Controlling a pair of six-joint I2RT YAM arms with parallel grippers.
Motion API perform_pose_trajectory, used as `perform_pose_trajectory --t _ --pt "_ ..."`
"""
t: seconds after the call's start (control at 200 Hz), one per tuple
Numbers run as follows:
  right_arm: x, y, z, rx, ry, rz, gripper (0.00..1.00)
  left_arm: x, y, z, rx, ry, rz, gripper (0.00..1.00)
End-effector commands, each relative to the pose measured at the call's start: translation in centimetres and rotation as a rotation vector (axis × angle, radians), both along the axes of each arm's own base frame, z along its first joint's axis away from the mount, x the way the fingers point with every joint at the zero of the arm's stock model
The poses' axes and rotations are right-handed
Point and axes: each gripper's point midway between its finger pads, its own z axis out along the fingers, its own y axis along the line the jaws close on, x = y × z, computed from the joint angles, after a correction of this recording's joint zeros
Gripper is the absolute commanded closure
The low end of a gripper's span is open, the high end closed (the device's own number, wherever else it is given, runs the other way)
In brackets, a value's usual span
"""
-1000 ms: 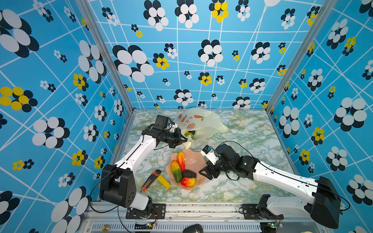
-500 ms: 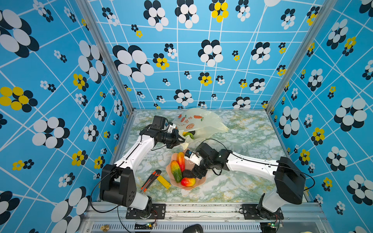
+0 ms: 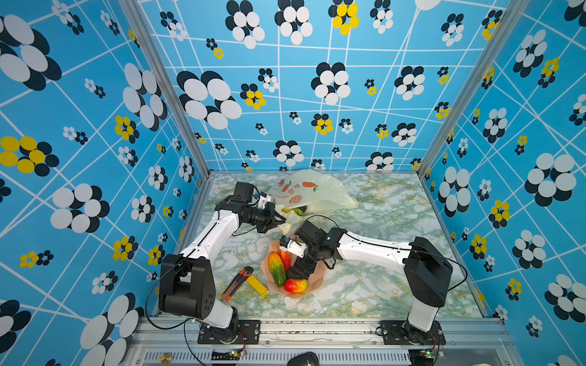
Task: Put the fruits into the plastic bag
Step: 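Lower the right gripper onto the remaining black fruit and grasp it, then lift the black fruit with the right gripper and carry it into the bag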
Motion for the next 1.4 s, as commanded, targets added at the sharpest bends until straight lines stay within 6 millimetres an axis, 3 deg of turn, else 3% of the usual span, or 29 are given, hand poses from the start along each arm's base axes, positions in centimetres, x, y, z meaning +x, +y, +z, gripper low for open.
perform_pose_trajectory --t 0.0,0.185,0.37,0.675,1.03,1.195,1.395 --pt "-1.5 0.2 -0.7 -0.05 0.04 0.07 0.26 0.1 0.0 0.1 -0.016 0.002 -0.021 1.0" --pt "-2.1 0.2 -2.3 -0.12 0.05 0.103 0.26 0.2 -0.1 0.0 -0.025 0.006 -0.023 1.0" --pt "-0.9 -1.2 -4.0 -0.229 0.022 0.032 0.25 0.1 -0.2 0.0 -0.028 0.008 -0.028 1.0" --pt "0.5 -2.3 -4.4 -0.281 -0.032 -0.064 0.26 -0.3 -0.2 0.4 -0.028 -0.001 -0.025 1.0" --pt "0.4 -2.3 -2.5 -0.216 -0.058 -0.086 0.46 -0.4 -0.1 0.9 -0.038 -0.017 -0.013 1.0" --pt "0.7 -2.6 -1.0 -0.148 -0.068 -0.143 0.47 -0.4 -0.1 1.0 -0.043 -0.027 0.001 1.0" --pt "2.0 -3.0 1.7 0.068 -0.003 -0.322 0.47 -0.4 -0.3 0.6 -0.047 -0.031 0.012 1.0"
